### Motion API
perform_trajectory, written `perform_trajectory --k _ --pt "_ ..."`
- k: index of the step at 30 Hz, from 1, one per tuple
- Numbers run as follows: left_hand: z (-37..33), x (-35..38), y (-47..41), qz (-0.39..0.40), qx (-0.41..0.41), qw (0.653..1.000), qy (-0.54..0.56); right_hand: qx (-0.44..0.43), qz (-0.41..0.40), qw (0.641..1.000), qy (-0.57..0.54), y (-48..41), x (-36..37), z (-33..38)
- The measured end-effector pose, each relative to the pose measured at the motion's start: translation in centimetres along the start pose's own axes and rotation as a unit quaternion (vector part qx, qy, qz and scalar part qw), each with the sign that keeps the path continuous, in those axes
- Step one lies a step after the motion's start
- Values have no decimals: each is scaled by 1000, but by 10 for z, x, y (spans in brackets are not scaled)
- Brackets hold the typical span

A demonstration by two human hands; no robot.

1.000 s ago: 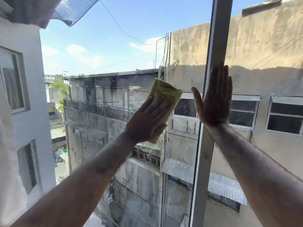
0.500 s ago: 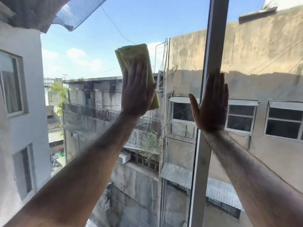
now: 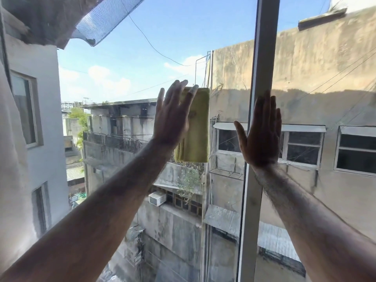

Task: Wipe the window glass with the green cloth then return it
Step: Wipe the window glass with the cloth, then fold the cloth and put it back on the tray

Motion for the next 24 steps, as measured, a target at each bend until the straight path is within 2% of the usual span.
perform_trajectory --k 3,7,12,14,16,19,20,21,23,24 --pt "10 2 -6 67 -56 996 -17 1 14 1000 4 0 1 0" --pt "-1 -9 -20 114 -60 991 -23 -9 46 999 4 0 -1 0" --pt "3 -28 -19 126 -119 981 92 -10 102 994 -33 -1 -22 3" --pt "5 -38 -15 114 -145 973 141 -68 103 991 -59 4 -36 16" --pt "7 -51 -11 92 -197 955 200 -102 160 973 -134 14 -43 35" --pt "15 -69 5 49 -310 900 301 19 307 919 -247 23 -41 48" --pt "20 -73 14 42 -350 874 334 86 320 901 -279 25 -39 47" --pt "24 -73 25 45 -388 843 369 163 323 869 -337 27 -36 43" --pt "30 -72 52 70 -455 765 451 304 327 752 -484 39 -32 41" --pt "32 -71 70 93 -495 709 494 345 332 700 -530 46 -32 43"
Point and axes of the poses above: each hand's wrist, its own y-axis away from the middle knuckle, its own x-axis out of the palm, z = x × y, the point moved 6 cm from there along -y, towards the middle knuckle, and after that the axes turned 5 degrees about x, right-handed, at the moved point
